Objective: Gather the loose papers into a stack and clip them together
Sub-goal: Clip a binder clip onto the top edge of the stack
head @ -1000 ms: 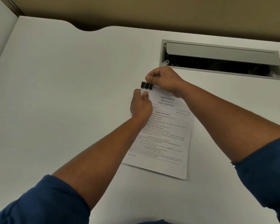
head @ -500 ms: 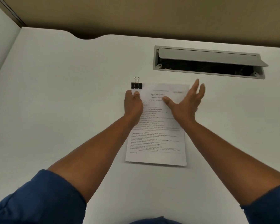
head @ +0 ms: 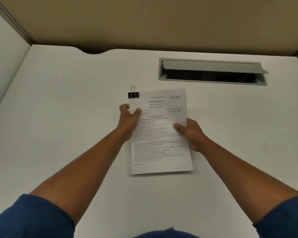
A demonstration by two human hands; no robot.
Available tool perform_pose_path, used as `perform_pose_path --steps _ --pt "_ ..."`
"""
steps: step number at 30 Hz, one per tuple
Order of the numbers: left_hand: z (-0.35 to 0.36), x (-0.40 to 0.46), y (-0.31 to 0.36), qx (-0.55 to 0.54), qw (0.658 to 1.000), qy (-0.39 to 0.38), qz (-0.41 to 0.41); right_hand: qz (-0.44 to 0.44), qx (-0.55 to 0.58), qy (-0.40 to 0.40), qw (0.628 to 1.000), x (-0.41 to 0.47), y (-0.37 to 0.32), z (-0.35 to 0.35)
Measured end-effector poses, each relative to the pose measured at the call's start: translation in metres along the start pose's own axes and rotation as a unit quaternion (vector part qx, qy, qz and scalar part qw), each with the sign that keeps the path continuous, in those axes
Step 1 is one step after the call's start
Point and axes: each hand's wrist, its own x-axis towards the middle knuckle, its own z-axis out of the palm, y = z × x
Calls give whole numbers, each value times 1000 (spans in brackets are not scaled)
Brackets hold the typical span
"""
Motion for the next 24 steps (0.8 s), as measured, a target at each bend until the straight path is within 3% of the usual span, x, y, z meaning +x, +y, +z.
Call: perform_pose_path --steps 4,9,11,14,19,21,24 --pt "-11 -19 -22 -54 990 -116 -53 -9 -10 24 1000 -1 -7 0" --pt "-26 -32 -51 -122 948 -266 -125 -21 -18 33 999 -2 -20 0" --pt "-26 -33 -53 -107 957 -242 -115 -29 -10 33 999 -3 -23 1" --pt "-25 -33 -45 -35 987 -143 -63 -25 5 5 1000 -8 -22 4" --pt "-31 -26 -31 56 997 -46 -3 23 -46 -53 997 -15 -3 16" --pt "-37 -21 -30 55 997 -48 -13 10 -70 -33 997 -14 2 22" --pt "-51 -18 -33 -16 989 -129 -73 -18 -109 10 994 -10 0 31"
